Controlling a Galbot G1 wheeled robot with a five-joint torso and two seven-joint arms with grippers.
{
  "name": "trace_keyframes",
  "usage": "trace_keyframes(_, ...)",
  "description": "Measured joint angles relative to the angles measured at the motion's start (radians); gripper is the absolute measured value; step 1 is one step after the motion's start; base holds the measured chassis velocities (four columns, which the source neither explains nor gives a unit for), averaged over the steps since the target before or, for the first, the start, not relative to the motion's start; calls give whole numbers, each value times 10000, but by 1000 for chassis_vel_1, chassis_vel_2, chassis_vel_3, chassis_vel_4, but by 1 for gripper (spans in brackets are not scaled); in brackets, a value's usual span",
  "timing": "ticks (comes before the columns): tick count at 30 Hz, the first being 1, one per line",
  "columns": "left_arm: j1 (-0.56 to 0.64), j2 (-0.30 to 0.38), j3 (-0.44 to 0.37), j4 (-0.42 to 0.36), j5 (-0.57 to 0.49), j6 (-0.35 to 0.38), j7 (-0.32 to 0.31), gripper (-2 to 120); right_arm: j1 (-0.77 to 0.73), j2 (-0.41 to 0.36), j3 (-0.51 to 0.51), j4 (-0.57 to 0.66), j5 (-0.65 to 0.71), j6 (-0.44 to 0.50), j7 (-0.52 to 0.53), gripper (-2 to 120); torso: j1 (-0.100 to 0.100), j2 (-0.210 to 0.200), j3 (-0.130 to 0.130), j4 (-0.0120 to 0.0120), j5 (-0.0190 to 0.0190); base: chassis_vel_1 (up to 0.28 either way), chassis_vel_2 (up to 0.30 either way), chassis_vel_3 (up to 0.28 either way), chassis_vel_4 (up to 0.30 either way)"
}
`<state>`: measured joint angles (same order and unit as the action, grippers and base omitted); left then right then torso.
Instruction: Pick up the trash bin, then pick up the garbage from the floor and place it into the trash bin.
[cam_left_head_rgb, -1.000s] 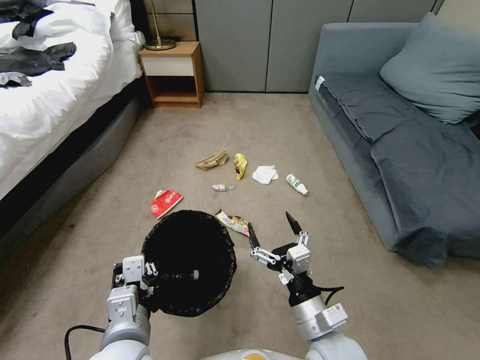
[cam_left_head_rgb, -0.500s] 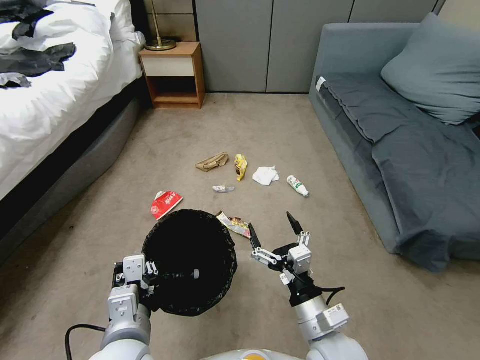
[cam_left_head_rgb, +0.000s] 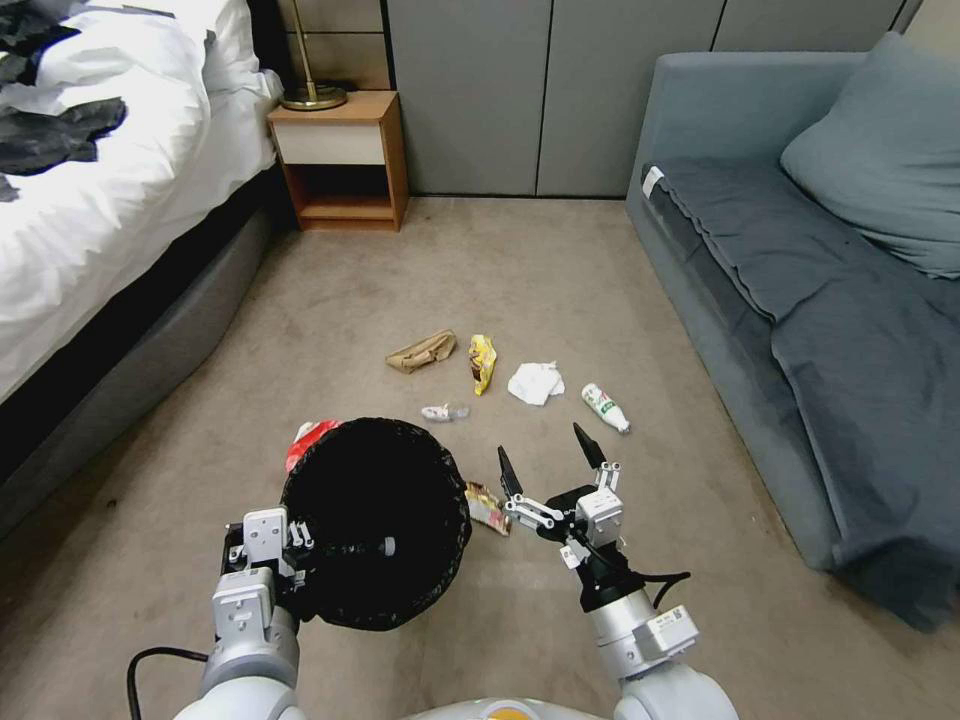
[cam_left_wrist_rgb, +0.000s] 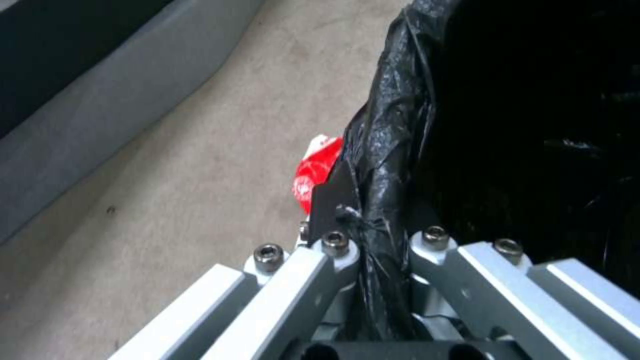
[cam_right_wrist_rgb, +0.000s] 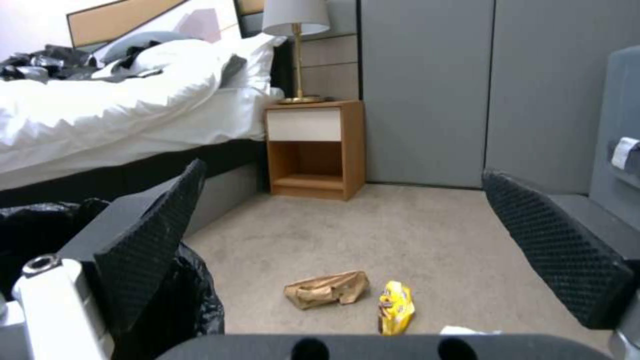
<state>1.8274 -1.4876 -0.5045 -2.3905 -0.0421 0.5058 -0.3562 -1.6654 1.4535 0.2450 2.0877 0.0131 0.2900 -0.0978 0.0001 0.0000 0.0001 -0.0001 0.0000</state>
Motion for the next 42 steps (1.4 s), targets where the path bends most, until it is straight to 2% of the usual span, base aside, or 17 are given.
trace_keyframes(11,-45,19,-80,-23,-83,16,-2,1,35,-6,55,-93,9,129,-181,100,0,0,0,-1,0,-82,89,92,-92)
trace_keyframes(18,-151,36,-265,-23,-258,68,-5,1,542,-530,279,-797,29,30,-195,100,-2,0,-2,1,0,0,0,0,0)
trace_keyframes(21,-254,37,-427,-31,-387,126,-11,1,1218,-1091,204,-1753,36,-415,-288,100,-1,0,-1,1,2,0,0,0,0)
trace_keyframes(26,-301,28,-555,-32,-467,181,-13,1,2024,-1488,-171,-2767,157,-864,-607,100,-1,0,-1,-1,1,0,0,0,0)
trace_keyframes(29,-298,0,-703,-31,-510,216,-16,1,3106,-1749,-856,-4236,402,-1353,-980,100,-1,0,-1,1,1,0,0,0,0)
trace_keyframes(31,-296,-5,-715,-30,-511,218,-17,1,3172,-1754,-897,-4333,411,-1371,-996,100,-1,0,-1,2,2,0,0,0,0)
trace_keyframes(32,-285,-38,-792,-6,-513,223,-17,1,3872,-1777,-1307,-5303,512,-1458,-1206,100,-1,0,0,3,3,0,0,0,0)
trace_keyframes(33,-285,-38,-792,-6,-513,223,-17,1,3872,-1777,-1307,-5303,512,-1458,-1206,100,-1,0,0,3,3,0,0,0,0)
trace_keyframes(34,-271,-58,-839,12,-513,223,-17,1,4281,-1768,-1517,-5856,593,-1487,-1343,100,-1,0,-1,-3,-1,0,0,0,0)
trace_keyframes(35,-248,-90,-898,40,-514,225,-17,1,4813,-1705,-1806,-6472,708,-1515,-1511,100,-1,0,0,2,-3,0,0,0,0)
trace_keyframes(36,-248,-90,-898,40,-514,225,-17,1,4813,-1705,-1806,-6472,708,-1515,-1511,100,-1,0,0,2,-3,0,0,0,0)
trace_keyframes(38,-225,-127,-988,78,-514,226,-17,1,5558,-1579,-2239,-7380,910,-1523,-1825,100,-1,0,0,4,-2,0,0,0,0)
trace_keyframes(42,-206,-168,-1047,120,-509,226,-17,1,6195,-1442,-2639,-8365,965,-1526,-2180,100,0,0,0,2,3,0,0,0,0)
